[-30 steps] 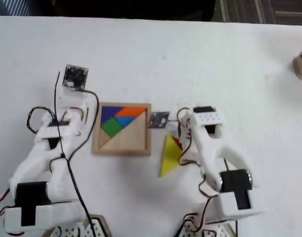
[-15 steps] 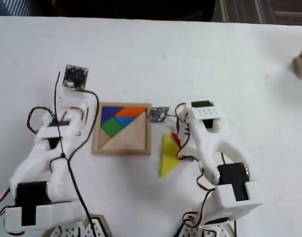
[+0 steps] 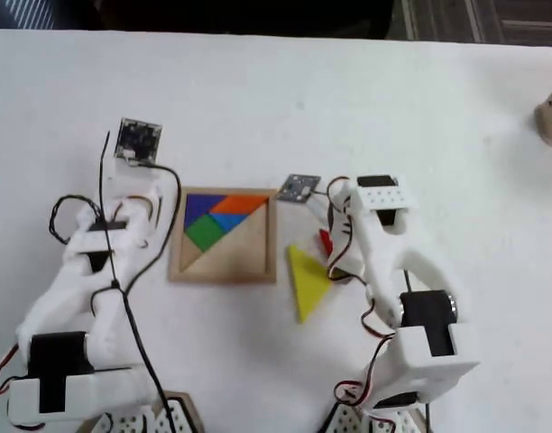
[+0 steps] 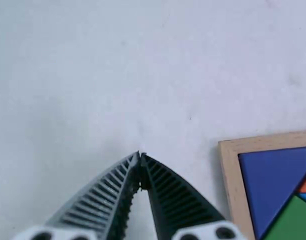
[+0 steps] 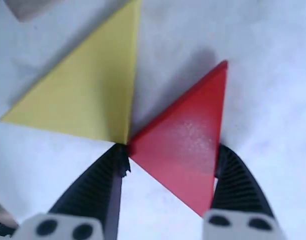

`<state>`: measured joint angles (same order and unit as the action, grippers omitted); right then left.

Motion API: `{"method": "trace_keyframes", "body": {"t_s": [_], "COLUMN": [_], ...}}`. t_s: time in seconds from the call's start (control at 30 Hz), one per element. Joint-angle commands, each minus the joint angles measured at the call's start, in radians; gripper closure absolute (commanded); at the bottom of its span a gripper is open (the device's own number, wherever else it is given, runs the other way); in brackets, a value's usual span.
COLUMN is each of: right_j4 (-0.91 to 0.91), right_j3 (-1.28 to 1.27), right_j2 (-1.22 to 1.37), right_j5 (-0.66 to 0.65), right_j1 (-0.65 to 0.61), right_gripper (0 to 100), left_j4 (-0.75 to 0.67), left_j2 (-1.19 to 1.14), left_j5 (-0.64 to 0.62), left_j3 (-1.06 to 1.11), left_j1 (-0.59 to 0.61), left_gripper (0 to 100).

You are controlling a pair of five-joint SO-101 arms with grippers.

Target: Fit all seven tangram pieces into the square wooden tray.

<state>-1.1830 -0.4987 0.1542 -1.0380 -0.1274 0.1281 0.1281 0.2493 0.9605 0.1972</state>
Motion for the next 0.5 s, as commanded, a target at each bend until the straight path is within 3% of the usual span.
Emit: {"method": "trace_keyframes", "body": {"t_s": [0.0, 0.2, 0.47], "right_j4": [0.001, -0.007, -0.007], "right_j3": [0.052, 0.120, 0.133], "right_j2": [-0.007, -0.007, -0.007], "right_j5": [0.101, 0.238, 0.319], "right_j1": [0.045, 0.073, 0.067], "right_gripper": [90.3, 90.3, 90.4], "left_j4": [0.003, 0.003, 0.003], "left_j2": [0.004, 0.004, 0.004], "left_j5": [0.021, 0.021, 0.021], "left_j3": [-0.049, -0.049, -0.049], "left_j1": [0.021, 0.021, 0.021], "left_gripper": [98, 98, 98]}}
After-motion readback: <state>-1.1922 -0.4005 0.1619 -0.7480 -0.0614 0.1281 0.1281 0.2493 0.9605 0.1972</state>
